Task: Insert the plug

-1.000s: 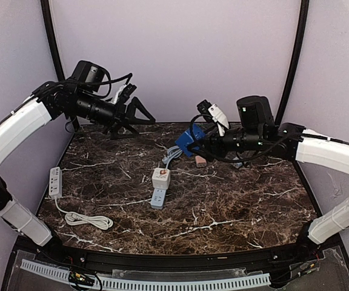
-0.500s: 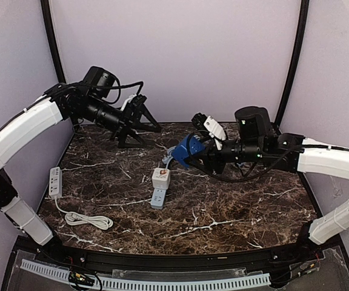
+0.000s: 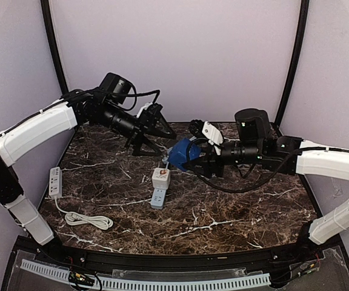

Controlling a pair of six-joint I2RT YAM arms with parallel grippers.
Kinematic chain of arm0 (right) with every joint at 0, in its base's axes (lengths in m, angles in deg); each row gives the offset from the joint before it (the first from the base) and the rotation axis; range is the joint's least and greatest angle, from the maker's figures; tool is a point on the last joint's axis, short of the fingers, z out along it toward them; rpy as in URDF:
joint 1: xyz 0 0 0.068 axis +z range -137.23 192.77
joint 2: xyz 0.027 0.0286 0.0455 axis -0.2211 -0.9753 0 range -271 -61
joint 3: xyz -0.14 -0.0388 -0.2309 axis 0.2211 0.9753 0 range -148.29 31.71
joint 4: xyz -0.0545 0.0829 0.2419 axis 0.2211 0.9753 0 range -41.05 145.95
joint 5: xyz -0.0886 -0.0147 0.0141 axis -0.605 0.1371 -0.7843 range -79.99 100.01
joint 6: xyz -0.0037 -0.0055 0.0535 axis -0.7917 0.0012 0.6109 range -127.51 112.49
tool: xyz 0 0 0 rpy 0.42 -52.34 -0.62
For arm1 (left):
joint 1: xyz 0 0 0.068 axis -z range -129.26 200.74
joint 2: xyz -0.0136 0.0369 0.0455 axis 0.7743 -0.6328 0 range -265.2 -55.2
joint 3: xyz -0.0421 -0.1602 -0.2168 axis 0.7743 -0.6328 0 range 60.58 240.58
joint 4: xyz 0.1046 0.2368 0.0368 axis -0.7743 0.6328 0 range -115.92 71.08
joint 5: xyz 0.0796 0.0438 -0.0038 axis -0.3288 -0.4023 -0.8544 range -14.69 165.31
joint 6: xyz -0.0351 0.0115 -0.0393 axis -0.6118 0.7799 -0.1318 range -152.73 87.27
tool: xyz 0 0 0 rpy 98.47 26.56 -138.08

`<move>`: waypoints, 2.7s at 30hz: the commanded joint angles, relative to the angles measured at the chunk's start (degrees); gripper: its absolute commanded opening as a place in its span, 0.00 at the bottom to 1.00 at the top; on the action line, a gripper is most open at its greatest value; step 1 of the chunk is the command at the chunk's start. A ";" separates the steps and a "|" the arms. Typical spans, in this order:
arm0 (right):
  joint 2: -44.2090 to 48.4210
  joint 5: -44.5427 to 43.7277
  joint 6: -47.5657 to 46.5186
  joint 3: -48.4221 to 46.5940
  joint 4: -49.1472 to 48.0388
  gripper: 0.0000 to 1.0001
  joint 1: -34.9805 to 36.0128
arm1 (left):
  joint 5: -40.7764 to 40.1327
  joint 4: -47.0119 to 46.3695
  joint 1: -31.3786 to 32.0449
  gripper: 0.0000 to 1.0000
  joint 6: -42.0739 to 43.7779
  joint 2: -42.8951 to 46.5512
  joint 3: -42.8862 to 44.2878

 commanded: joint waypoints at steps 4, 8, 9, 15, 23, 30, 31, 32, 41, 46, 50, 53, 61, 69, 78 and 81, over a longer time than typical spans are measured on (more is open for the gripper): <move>0.19 3.29 -1.31 -1.33 -4.07 0.00 0.32 | -0.43 -3.71 2.92 0.97 -1.38 -2.74 -0.59; 0.21 5.16 -2.02 -1.20 -3.31 0.00 0.32 | -1.17 -3.95 3.66 0.95 -1.35 -3.52 -0.35; 0.23 5.27 -2.05 -1.10 -3.21 0.00 0.31 | -1.29 -3.93 3.83 0.93 -1.38 -3.77 -0.43; 0.24 4.89 -1.75 -1.13 -2.56 0.00 0.32 | -1.65 -4.07 4.54 0.89 -2.15 -4.45 0.50; 0.28 5.00 -1.66 -0.41 -2.95 0.00 0.31 | -2.93 -4.92 6.04 0.80 -3.91 -4.92 0.39; 0.98 4.91 -1.52 0.02 -3.14 0.00 0.32 | -3.01 -6.37 6.71 0.79 -5.78 -5.12 0.31; 0.98 4.93 -1.66 0.02 -3.01 0.00 0.32 | -2.98 -6.56 6.79 0.78 -5.91 -5.23 0.30; 0.98 5.03 -1.82 -0.08 -2.83 0.00 0.30 | -3.00 -6.59 6.80 0.77 -6.01 -5.30 0.29; 0.58 5.17 -2.57 -0.81 -1.65 0.00 0.30 | -1.82 -6.66 6.81 0.68 -6.25 -5.77 0.72; 0.29 4.74 -2.68 -0.85 -1.39 0.00 0.32 | -0.99 -6.62 6.81 0.66 -6.44 -6.18 0.55; -0.07 4.56 -2.87 -1.25 -1.21 0.00 0.32 | -0.17 -6.56 6.77 0.68 -6.23 -6.20 0.30; -0.17 4.42 -2.94 -1.26 -1.24 0.00 0.32 | 0.17 -6.52 6.81 0.68 -6.05 -6.35 0.36; -0.47 3.70 -2.31 -0.95 -1.39 0.00 0.40 | 1.68 -6.54 6.83 0.69 -5.66 -6.57 0.55; -1.51 2.66 -1.66 -1.70 -1.42 0.00 0.84 | 1.27 -6.45 6.88 0.70 -5.29 -6.38 0.36; -2.05 2.03 -0.78 -1.86 -1.21 0.00 1.18 | 0.88 -6.70 6.90 0.70 -5.30 -5.86 -0.28; -2.34 1.57 -0.75 -1.95 -1.03 0.00 1.20 | 0.68 -6.75 6.97 0.68 -5.44 -5.74 -0.56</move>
